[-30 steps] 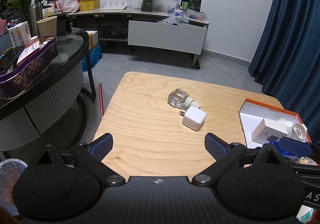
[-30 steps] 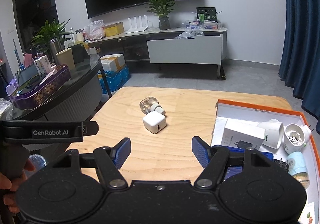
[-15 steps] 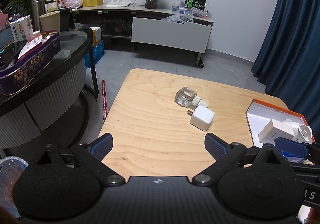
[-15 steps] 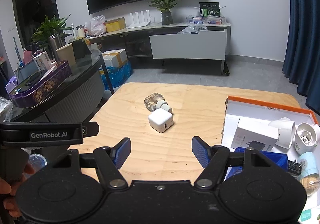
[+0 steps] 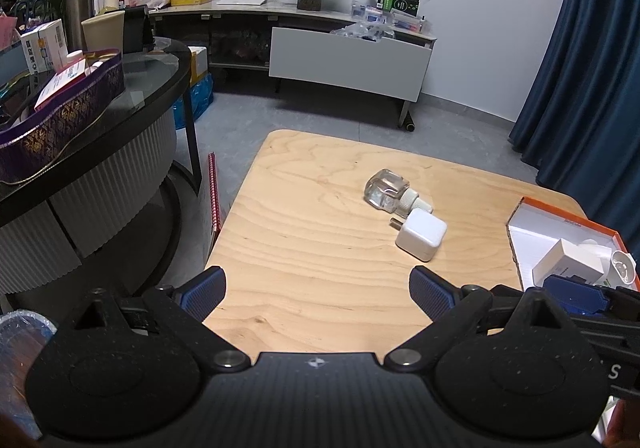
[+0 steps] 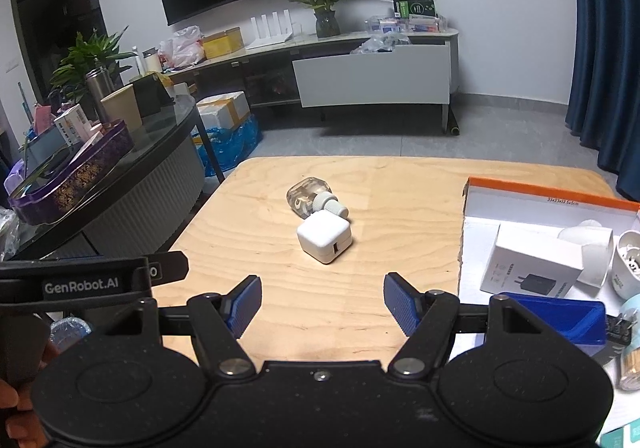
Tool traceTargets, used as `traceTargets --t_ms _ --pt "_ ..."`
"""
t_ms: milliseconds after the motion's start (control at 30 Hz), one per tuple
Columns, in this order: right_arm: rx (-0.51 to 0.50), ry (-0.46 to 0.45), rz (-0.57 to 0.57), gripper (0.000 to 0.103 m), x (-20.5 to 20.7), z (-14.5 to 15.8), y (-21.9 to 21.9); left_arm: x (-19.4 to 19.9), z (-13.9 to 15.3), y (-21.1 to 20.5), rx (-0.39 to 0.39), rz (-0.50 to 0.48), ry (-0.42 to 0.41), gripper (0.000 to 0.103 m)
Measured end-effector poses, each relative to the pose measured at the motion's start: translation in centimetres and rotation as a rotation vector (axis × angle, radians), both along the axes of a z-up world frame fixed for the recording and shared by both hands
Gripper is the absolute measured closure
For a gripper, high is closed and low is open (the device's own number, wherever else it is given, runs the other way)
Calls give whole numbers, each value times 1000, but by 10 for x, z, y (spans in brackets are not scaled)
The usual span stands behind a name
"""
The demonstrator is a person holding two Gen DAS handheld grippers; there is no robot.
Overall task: Organize rigid objects
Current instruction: 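Grasp the white cube plug with the right gripper while left grasps the glass diffuser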
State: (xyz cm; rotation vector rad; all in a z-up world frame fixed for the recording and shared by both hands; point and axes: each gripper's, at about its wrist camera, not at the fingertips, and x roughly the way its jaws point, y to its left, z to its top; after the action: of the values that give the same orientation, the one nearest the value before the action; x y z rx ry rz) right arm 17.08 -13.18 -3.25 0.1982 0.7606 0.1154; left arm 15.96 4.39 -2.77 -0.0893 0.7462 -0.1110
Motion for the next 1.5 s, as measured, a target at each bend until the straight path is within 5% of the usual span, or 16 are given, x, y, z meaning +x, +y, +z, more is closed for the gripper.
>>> traceTargets --t_ms 767,867,900,1000,1500 --pt "53 72 -83 20 105 -62 32 26 -10 24 -12 44 6 2" --pt "18 81 -98 39 113 -68 35 29 -12 24 -12 41 10 2" --pt "-3 70 -103 49 112 -68 35 30 -13 23 -10 39 11 2" --pt "-18 60 -100 52 105 -66 30 35 -14 20 -12 30 13 2" --pt "2 -24 -170 52 20 -20 -29 101 -34 -54 40 -185 -22 0"
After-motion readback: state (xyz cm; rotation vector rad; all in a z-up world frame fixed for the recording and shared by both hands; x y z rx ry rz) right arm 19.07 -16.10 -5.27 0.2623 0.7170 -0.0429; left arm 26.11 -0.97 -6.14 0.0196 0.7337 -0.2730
